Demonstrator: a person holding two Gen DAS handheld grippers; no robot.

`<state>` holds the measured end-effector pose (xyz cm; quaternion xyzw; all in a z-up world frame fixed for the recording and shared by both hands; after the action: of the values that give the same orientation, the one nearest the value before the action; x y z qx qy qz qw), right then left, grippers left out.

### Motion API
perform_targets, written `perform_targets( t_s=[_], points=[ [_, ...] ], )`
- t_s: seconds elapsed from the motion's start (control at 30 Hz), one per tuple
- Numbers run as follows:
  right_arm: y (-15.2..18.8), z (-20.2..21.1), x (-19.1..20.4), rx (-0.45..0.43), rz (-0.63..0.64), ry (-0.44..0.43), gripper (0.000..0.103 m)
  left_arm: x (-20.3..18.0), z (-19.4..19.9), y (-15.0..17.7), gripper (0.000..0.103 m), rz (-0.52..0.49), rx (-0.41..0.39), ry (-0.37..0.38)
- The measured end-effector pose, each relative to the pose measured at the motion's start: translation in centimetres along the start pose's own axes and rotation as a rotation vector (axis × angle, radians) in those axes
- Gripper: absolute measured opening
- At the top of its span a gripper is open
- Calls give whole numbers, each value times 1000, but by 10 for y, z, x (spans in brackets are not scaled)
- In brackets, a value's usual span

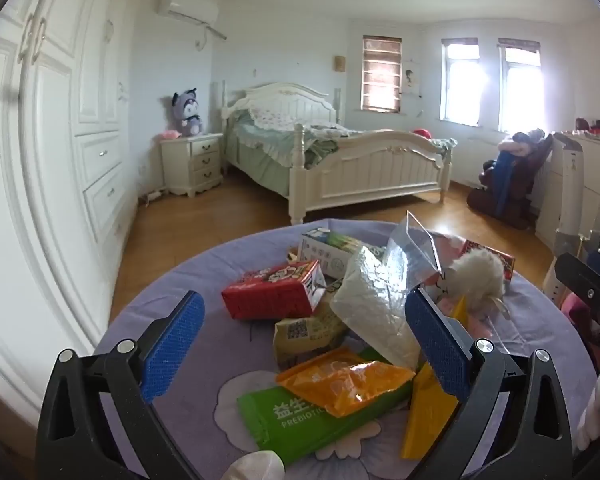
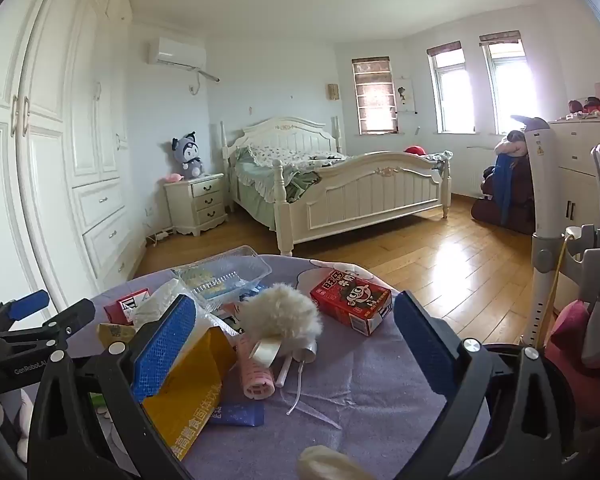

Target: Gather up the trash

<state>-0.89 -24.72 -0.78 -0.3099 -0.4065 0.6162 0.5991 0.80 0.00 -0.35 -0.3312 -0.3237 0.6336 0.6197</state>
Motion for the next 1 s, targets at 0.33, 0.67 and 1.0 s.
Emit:
perform_targets(
  t_s=[0.33,0.67,1.0],
  points=[
    [0,3,-1,-3,2,1,98,0,5,5,99,-10,-7,-15],
    [-1,-3,-1,-4,-17,1,98,-2,5,1,99,-11,11,-21],
    [-2,-3,-3,-4,-20,-2,98,-1,3,0,99,0,21,-27]
  ],
)
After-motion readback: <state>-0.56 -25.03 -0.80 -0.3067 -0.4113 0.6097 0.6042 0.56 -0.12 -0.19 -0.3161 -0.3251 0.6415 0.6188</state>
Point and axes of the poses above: each gripper's, at about its wrist camera, not at the fingertips, and z roughly against the way its jaws point, x to its left, y to its underside, the point moved 1 cm from there along -z, roughly the way its jaws point, and after that the axes turned 12 degrees about x, right-handed, at the moved point
